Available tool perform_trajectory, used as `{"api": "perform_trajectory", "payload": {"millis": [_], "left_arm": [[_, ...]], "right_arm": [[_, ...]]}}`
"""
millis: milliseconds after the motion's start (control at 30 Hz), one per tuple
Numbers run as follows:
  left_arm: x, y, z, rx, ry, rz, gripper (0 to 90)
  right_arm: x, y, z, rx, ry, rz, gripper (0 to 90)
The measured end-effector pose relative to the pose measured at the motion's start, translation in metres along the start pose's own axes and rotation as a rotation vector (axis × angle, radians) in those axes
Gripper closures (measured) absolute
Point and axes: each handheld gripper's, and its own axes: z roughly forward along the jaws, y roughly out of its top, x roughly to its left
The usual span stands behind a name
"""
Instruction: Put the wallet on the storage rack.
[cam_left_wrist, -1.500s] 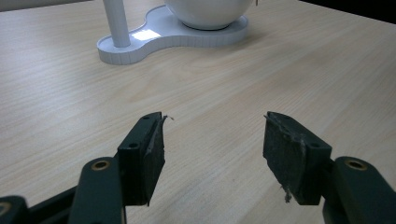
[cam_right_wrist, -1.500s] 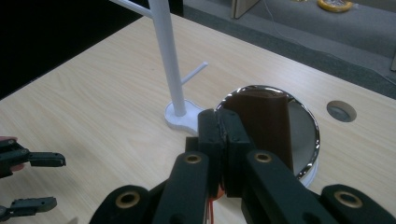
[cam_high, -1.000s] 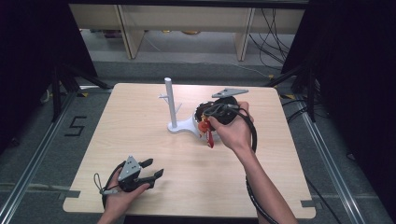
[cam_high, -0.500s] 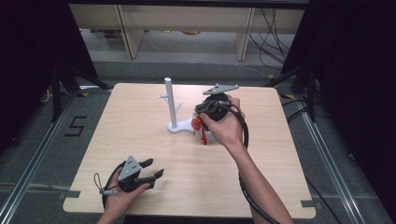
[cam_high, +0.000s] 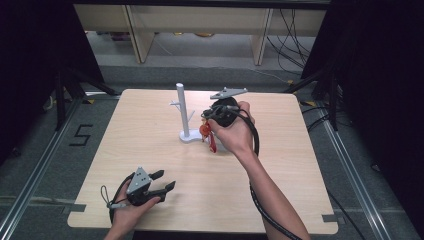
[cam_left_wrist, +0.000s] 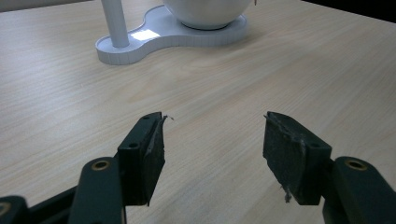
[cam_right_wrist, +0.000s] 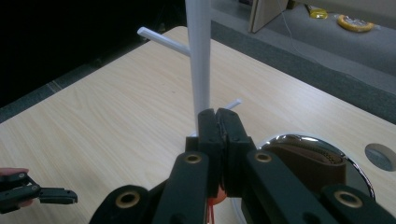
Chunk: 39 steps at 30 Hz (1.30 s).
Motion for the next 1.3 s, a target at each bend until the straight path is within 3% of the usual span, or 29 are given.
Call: {"api": "perform_trajectory", "payload": {"millis": [267,667,700,733,800,900,967,1033,1133,1167,1200,1233,1267,1300], "left_arm": [[0.000,0.000,0.000,-0.003,-0.001,-0.003,37.9],[0.000,0.000,0.000,0.000,-0.003,0.002,37.9],[0.000,0.000,0.000,0.001,-0.003,0.001,37.9],[0.000,0.000,0.000,0.001,-0.003,0.002,38.0],[0.000,0.000,0.000,0.001,-0.003,0.002,38.1],[0.000,0.000,0.000,0.002,-0.003,0.004,38.1],[0.000,0.000,0.000,0.001,-0.003,0.002,38.1],[0.000,0.000,0.000,0.000,-0.004,0.001,38.2],[0.000,0.000,0.000,0.005,-0.001,0.006,38.2],[0.000,0.000,0.000,0.007,-0.002,0.009,38.2],[0.001,0.000,0.000,0.012,0.002,0.016,38.2],[0.002,0.000,-0.001,0.018,0.006,0.019,38.2],[0.001,0.000,0.000,0.005,0.001,0.008,38.2],[0.002,0.000,-0.001,0.026,0.005,0.030,38.2]], "right_arm": [[0.004,0.005,0.006,-0.009,0.002,-0.028,89.7],[0.012,0.012,0.013,-0.010,0.015,-0.029,89.7],[0.011,0.013,0.014,-0.017,0.018,-0.049,89.7],[0.014,0.013,0.014,-0.010,0.022,-0.019,89.7],[0.013,0.014,0.016,-0.020,0.018,-0.049,89.7],[0.016,0.016,0.018,-0.012,0.021,-0.029,89.7],[0.017,0.018,0.020,-0.017,0.022,-0.051,89.7],[0.019,0.019,0.022,-0.023,0.027,-0.043,89.7],[0.020,0.022,0.024,-0.035,0.029,-0.051,89.7],[0.022,0.023,0.024,-0.026,0.031,-0.032,89.7],[0.021,0.024,0.025,-0.029,0.027,-0.060,89.7],[0.023,0.025,0.025,-0.026,0.033,-0.041,89.7],[0.023,0.026,0.026,-0.033,0.027,-0.066,89.7],[0.025,0.027,0.026,-0.027,0.033,-0.050,89.7]]}}
